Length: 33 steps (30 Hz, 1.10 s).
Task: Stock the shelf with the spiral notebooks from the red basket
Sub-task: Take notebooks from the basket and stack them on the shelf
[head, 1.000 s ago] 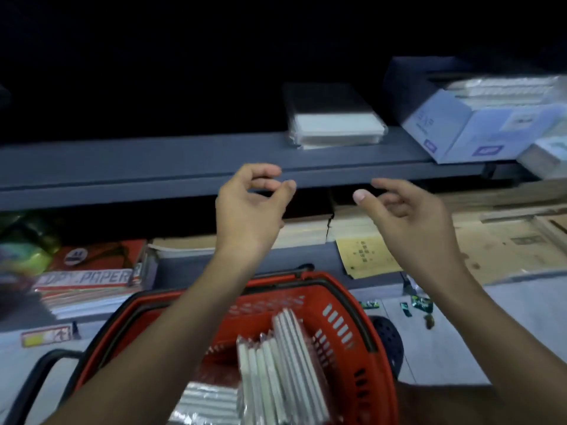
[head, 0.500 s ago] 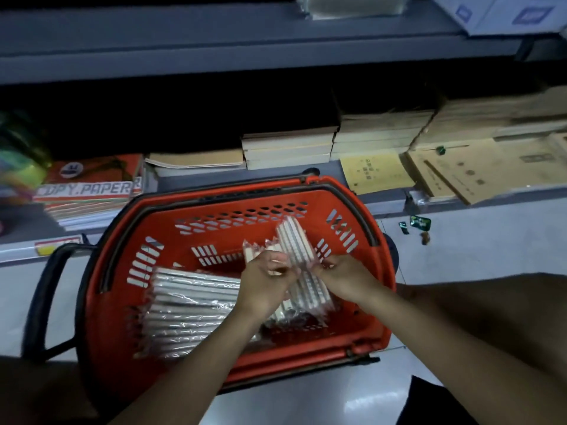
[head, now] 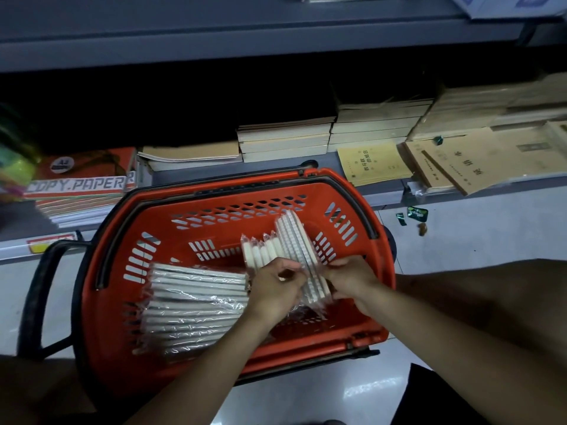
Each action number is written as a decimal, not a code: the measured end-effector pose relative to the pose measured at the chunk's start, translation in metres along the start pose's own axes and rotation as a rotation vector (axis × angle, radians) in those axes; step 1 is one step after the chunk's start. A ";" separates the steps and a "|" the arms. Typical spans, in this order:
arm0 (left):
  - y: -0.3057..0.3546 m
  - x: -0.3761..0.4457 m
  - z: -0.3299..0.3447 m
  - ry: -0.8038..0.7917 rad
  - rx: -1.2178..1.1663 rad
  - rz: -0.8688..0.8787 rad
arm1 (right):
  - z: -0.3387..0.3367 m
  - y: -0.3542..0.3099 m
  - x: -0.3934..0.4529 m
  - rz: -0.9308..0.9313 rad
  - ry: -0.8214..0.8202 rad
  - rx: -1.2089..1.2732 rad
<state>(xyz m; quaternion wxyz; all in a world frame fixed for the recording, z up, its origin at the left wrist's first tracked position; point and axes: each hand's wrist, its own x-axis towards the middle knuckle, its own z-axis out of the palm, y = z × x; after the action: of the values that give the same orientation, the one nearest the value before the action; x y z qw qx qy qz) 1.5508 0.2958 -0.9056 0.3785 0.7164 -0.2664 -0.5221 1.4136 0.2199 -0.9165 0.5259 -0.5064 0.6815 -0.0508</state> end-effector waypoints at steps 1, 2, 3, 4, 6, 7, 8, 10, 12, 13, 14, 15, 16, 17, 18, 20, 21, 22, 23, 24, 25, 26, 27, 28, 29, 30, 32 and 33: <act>0.003 -0.001 -0.001 -0.017 0.001 -0.004 | -0.001 -0.001 -0.002 -0.044 0.001 -0.045; 0.006 -0.002 -0.001 -0.033 0.005 -0.007 | -0.002 -0.002 -0.005 -0.102 0.008 -0.115; 0.008 -0.004 -0.002 -0.048 0.008 -0.011 | -0.003 -0.003 -0.009 -0.147 0.025 -0.187; 0.009 -0.006 -0.002 -0.058 0.014 -0.012 | -0.002 -0.004 -0.014 -0.181 0.046 -0.237; 0.010 -0.012 -0.004 -0.074 0.047 -0.016 | 0.000 -0.003 -0.016 -0.200 0.066 -0.299; 0.009 -0.016 -0.005 -0.091 0.059 -0.027 | -0.001 -0.004 -0.017 -0.199 0.077 -0.317; 0.008 -0.019 -0.007 -0.107 0.065 -0.036 | -0.002 -0.005 -0.017 -0.196 0.093 -0.331; 0.008 -0.024 -0.011 -0.128 0.078 -0.050 | -0.006 -0.006 -0.018 -0.207 0.121 -0.354; 0.011 -0.027 -0.017 -0.133 0.053 -0.058 | -0.008 -0.008 -0.024 -0.237 0.154 -0.406; 0.015 -0.028 -0.019 -0.129 0.025 -0.059 | -0.009 -0.011 -0.028 -0.268 0.183 -0.436; 0.019 -0.028 -0.021 -0.126 -0.007 -0.055 | -0.011 -0.015 -0.031 -0.305 0.220 -0.463; 0.025 -0.028 -0.023 -0.124 -0.040 -0.054 | -0.015 -0.022 -0.036 -0.349 0.254 -0.486; 0.031 -0.029 -0.024 -0.127 -0.079 -0.055 | -0.020 -0.031 -0.043 -0.392 0.281 -0.502; 0.039 -0.032 -0.026 -0.145 -0.125 -0.062 | -0.026 -0.041 -0.051 -0.443 0.303 -0.519; 0.048 -0.035 -0.028 -0.178 -0.187 -0.076 | -0.032 -0.052 -0.062 -0.500 0.320 -0.545; 0.067 -0.043 -0.032 -0.277 -0.334 -0.124 | -0.038 -0.072 -0.088 -0.626 0.353 -0.608; 0.075 -0.046 -0.033 -0.317 -0.399 -0.131 | -0.038 -0.080 -0.105 -0.688 0.359 -0.629; 0.083 -0.048 -0.034 -0.340 -0.448 -0.118 | -0.036 -0.085 -0.123 -0.751 0.363 -0.657; 0.090 -0.053 -0.036 -0.348 -0.463 -0.088 | -0.032 -0.088 -0.139 -0.814 0.378 -0.701; 0.095 -0.057 -0.039 -0.338 -0.480 -0.053 | -0.027 -0.091 -0.153 -0.867 0.397 -0.741; 0.096 -0.059 -0.044 -0.300 -0.512 -0.018 | -0.022 -0.093 -0.165 -0.925 0.407 -0.737; 0.098 -0.060 -0.051 -0.244 -0.552 0.004 | -0.018 -0.096 -0.174 -0.977 0.400 -0.654; 0.099 -0.060 -0.060 -0.209 -0.598 0.041 | -0.016 -0.098 -0.179 -1.008 0.392 -0.516; 0.101 -0.060 -0.069 -0.192 -0.639 0.079 | -0.017 -0.100 -0.183 -1.010 0.388 -0.365; 0.102 -0.061 -0.078 -0.196 -0.668 0.118 | -0.022 -0.103 -0.182 -0.997 0.408 -0.242; 0.104 -0.063 -0.086 -0.200 -0.699 0.141 | -0.029 -0.108 -0.179 -0.969 0.442 -0.143; 0.111 -0.070 -0.103 -0.216 -0.747 0.180 | -0.048 -0.119 -0.172 -0.757 0.392 0.030; 0.115 -0.072 -0.110 -0.222 -0.774 0.195 | -0.056 -0.125 -0.171 -0.598 0.262 0.156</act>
<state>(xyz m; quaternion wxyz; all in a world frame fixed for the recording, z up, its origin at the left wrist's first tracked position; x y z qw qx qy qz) 1.6341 0.3147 -0.7531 0.6366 0.4318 -0.1561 -0.6196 1.4387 0.2602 -0.7026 0.4330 -0.6312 0.5585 -0.3196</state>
